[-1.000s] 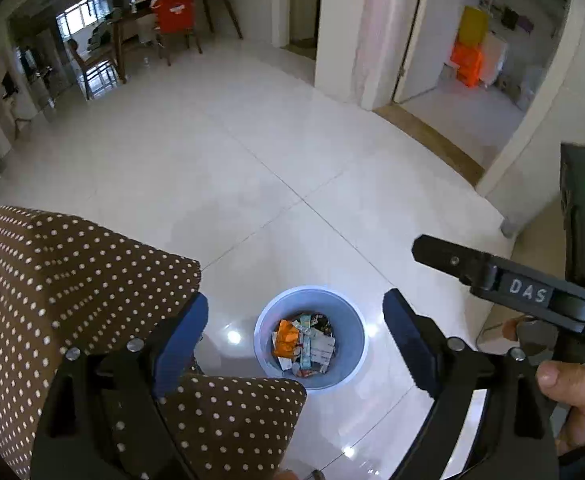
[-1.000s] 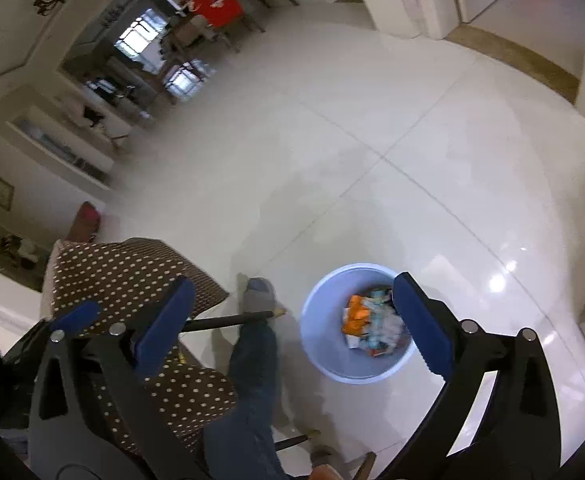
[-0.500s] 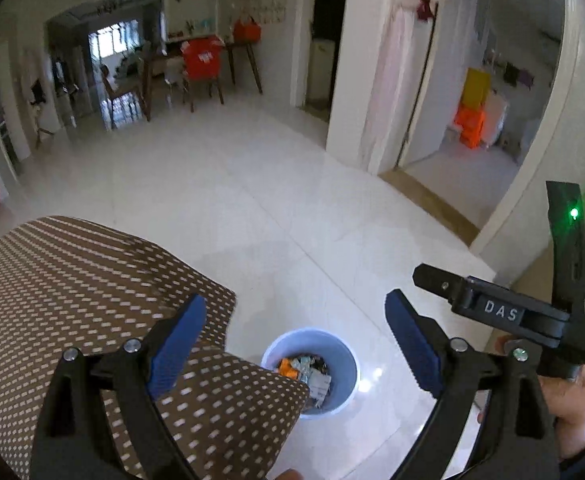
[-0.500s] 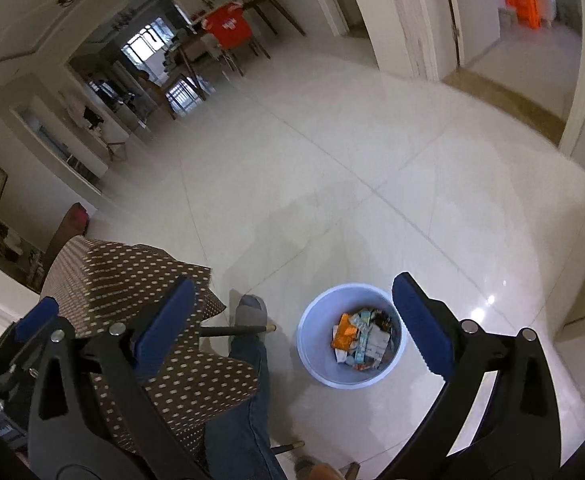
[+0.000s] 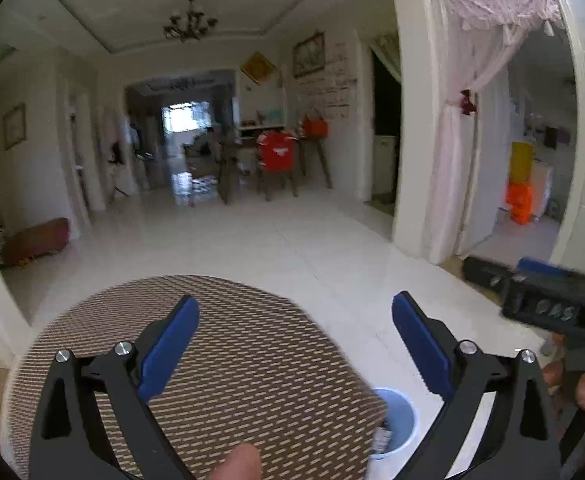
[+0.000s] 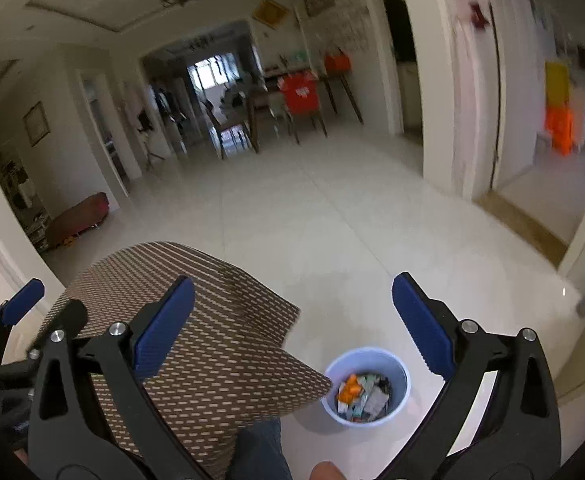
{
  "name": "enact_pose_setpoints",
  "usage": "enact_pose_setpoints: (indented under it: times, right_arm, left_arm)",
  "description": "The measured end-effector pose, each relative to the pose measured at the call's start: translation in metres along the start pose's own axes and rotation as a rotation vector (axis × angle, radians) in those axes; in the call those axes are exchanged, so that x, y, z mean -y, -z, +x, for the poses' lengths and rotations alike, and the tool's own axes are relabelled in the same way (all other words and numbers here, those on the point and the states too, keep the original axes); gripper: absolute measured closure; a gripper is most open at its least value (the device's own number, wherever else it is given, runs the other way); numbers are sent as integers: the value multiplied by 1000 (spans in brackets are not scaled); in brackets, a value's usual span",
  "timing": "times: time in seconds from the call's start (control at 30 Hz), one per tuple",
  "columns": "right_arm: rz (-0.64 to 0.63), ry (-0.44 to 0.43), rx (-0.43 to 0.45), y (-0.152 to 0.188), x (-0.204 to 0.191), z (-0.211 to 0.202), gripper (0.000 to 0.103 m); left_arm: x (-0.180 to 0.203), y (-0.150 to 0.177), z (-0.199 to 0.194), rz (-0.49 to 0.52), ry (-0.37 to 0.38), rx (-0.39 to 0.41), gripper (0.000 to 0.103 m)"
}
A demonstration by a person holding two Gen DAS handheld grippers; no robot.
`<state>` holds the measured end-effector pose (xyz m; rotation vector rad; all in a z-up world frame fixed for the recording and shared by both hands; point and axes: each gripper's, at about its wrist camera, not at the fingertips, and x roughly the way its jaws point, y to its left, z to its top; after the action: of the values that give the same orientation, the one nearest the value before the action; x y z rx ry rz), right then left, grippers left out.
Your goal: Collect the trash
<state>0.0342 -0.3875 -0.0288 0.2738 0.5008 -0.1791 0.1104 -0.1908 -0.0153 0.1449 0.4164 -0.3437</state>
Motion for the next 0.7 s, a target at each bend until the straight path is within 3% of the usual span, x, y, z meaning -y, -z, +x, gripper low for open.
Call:
enact_pose_setpoints:
  times: [0.1,0.4,0.7]
  right_arm:
    - [-46,0,43,-2,-23,-25,6]
    - [-130,47,166,2,-69,-89,6]
    - [-170,56,234,7,-96,-117,6]
  left_arm:
    - [-16,-1,-26,-30,-66,30,7]
    - [-51,-3,-95,-144,-105,105,5]
    - [-59,-4,-124,-184,-133,146,5]
